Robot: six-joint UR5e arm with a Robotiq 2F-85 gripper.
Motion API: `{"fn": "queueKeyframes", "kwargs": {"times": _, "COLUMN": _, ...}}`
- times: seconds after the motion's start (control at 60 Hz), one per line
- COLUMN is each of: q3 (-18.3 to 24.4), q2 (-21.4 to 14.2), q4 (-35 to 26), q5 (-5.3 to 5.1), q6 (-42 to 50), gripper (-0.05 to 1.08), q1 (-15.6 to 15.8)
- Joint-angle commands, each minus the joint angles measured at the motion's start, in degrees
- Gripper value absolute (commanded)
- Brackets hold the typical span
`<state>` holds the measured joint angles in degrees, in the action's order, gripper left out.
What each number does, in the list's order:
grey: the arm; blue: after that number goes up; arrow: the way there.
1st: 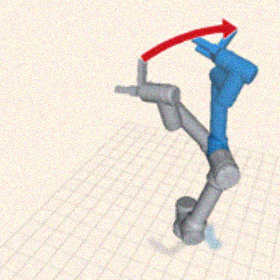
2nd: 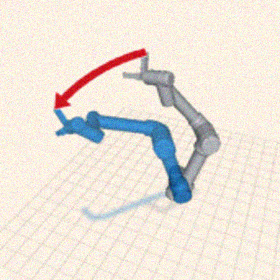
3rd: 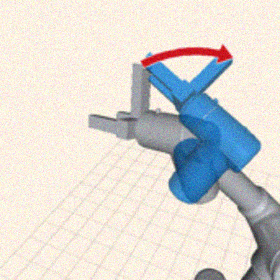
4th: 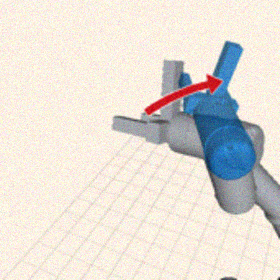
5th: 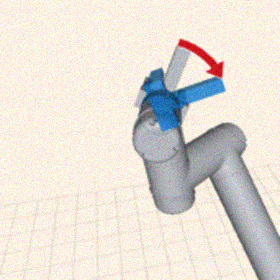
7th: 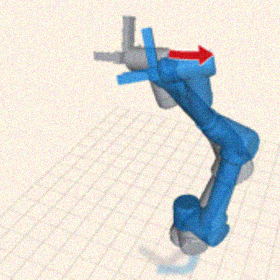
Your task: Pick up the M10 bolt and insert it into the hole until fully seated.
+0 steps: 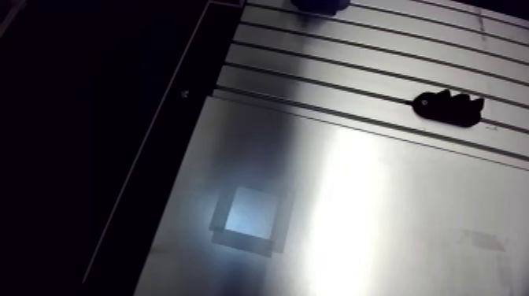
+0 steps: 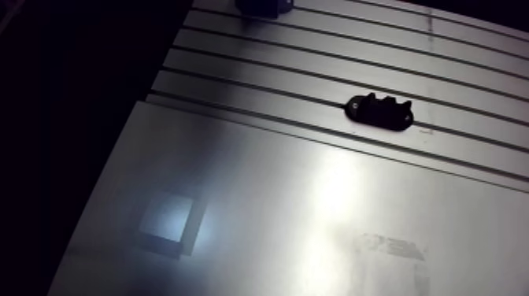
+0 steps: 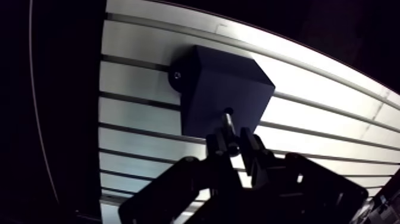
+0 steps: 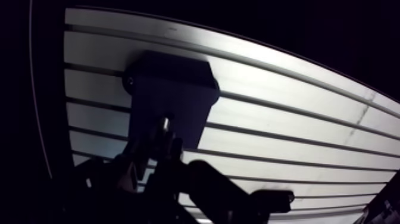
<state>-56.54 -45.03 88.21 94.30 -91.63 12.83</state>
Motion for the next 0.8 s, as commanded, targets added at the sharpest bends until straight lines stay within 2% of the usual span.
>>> {"fn": "queueKeyframes", "kwargs": {"times": 0.017, "q3": 0.01, "q2": 0.08, "q4": -0.03, "q5": 0.05, "q6": 0.0, "gripper": 1.08, "q1": 0.0}}
{"fn": "queueKeyframes", "kwargs": {"times": 0.8, "q3": 0.43, "q2": 0.17, "q4": -0.09, "q5": 0.05, "q6": 0.0, "gripper": 1.08, "q1": 0.0}}
